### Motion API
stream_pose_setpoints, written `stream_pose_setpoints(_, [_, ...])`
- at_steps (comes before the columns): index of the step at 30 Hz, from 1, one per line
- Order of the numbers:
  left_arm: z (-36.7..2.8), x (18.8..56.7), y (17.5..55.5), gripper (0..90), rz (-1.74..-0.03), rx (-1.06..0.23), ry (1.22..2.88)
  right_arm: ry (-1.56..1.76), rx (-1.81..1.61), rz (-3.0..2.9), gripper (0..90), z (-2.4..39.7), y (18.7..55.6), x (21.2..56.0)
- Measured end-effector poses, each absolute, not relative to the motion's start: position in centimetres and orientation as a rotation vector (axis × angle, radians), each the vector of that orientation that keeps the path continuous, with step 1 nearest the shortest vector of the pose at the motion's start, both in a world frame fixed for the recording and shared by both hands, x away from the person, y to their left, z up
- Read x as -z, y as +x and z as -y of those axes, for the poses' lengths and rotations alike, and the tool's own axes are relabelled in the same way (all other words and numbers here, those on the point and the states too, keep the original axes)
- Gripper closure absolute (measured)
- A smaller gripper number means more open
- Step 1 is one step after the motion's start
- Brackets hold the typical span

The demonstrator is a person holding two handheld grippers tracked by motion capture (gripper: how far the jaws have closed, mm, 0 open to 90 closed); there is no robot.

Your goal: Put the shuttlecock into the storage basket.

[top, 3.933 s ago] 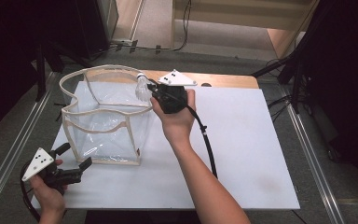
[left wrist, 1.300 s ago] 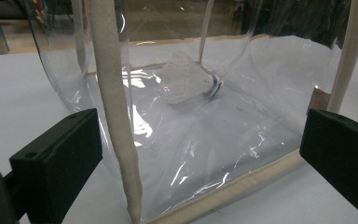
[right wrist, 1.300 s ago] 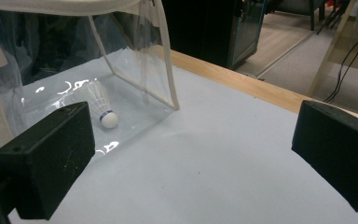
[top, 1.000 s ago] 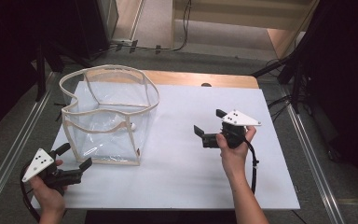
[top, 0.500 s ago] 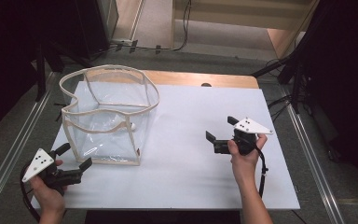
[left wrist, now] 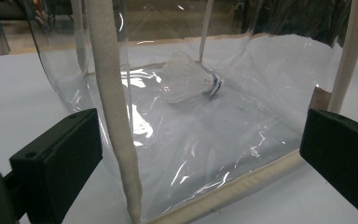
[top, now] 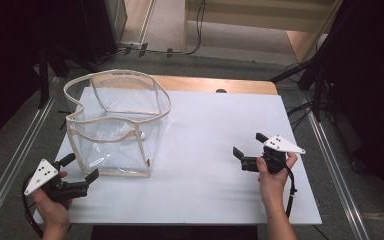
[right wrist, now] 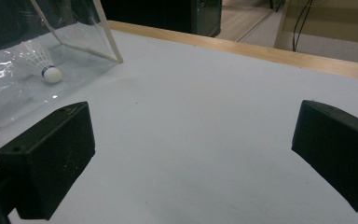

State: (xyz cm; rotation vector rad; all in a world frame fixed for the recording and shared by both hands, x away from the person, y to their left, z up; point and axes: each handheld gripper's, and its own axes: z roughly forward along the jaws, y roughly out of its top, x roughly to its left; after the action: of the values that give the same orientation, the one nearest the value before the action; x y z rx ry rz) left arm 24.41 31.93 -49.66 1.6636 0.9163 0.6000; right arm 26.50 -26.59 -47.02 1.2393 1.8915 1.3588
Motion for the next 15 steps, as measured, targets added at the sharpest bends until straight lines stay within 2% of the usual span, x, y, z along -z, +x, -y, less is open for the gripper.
stream_pose_setpoints(15, [-31.9,49.7,24.4,0.0,-0.918,-0.602,1.666,1.286,-1.332,-1.868,0.0,29.8,25.0,48.6])
